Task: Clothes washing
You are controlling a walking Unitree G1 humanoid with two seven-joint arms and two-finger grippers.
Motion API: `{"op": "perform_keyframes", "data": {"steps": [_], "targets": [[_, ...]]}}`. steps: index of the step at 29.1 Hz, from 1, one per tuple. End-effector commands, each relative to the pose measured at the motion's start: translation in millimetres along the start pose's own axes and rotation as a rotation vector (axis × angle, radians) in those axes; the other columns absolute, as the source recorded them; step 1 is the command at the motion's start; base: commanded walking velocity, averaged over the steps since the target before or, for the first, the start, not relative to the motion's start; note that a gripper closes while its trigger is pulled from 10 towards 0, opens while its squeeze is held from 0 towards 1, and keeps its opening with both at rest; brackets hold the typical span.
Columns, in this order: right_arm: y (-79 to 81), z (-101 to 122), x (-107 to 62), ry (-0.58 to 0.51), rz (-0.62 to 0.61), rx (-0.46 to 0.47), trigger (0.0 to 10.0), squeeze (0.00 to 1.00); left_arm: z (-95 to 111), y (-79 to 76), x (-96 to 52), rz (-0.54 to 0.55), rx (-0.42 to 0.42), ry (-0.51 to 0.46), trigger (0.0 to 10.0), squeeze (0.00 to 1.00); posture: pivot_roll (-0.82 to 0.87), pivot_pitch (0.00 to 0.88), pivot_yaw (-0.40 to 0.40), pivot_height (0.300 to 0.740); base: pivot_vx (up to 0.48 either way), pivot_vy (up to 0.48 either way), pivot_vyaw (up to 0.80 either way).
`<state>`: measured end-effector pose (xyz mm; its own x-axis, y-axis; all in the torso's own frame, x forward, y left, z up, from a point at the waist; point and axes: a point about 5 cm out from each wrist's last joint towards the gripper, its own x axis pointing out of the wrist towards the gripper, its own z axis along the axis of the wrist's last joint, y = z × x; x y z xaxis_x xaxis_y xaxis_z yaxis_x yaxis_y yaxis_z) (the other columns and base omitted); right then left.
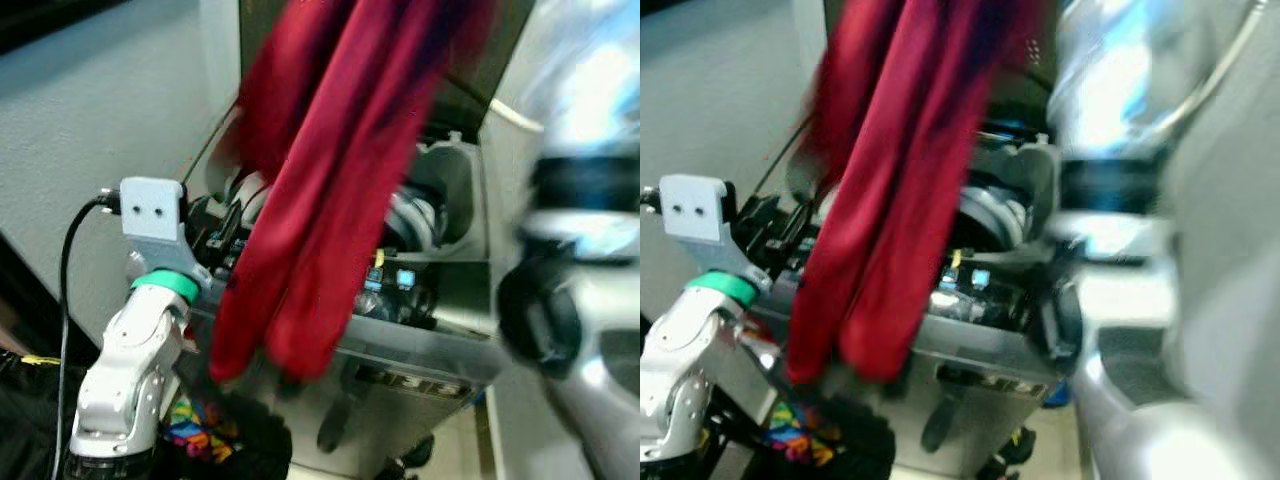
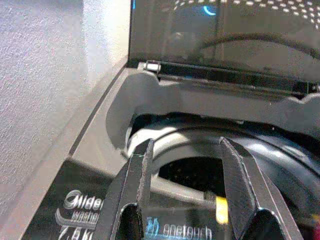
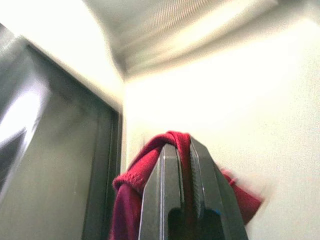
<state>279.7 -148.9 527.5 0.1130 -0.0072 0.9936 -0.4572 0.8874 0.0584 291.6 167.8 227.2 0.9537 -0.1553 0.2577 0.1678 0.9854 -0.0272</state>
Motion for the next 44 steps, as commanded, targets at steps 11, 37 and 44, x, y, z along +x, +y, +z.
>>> {"op": "perform_keyframes", "data": {"steps": [11,37,44], "targets": [[59.5,-149,-162.7,0.840,0.245,0.158,10.0,0.00,-4,-4.8,-1.0,-0.008,-0.001,0.007,10.0,0.00,0.17,0.001,-0.001,0.740,0.000,0.000,-0.80],[97.5,-159,-245.7,1.191,0.422,0.290,10.0,0.00,-2,-3.2,-9.8,0.053,-0.008,-0.004,10.0,0.00,0.18,0.021,-0.018,0.740,0.000,0.000,-0.43],[79.4,-160,-231.7,1.105,0.193,0.262,10.0,0.00,5,19.6,-25.4,0.288,0.059,-0.078,10.0,0.00,0.18,0.023,-0.019,0.740,0.000,0.000,0.00]]}}
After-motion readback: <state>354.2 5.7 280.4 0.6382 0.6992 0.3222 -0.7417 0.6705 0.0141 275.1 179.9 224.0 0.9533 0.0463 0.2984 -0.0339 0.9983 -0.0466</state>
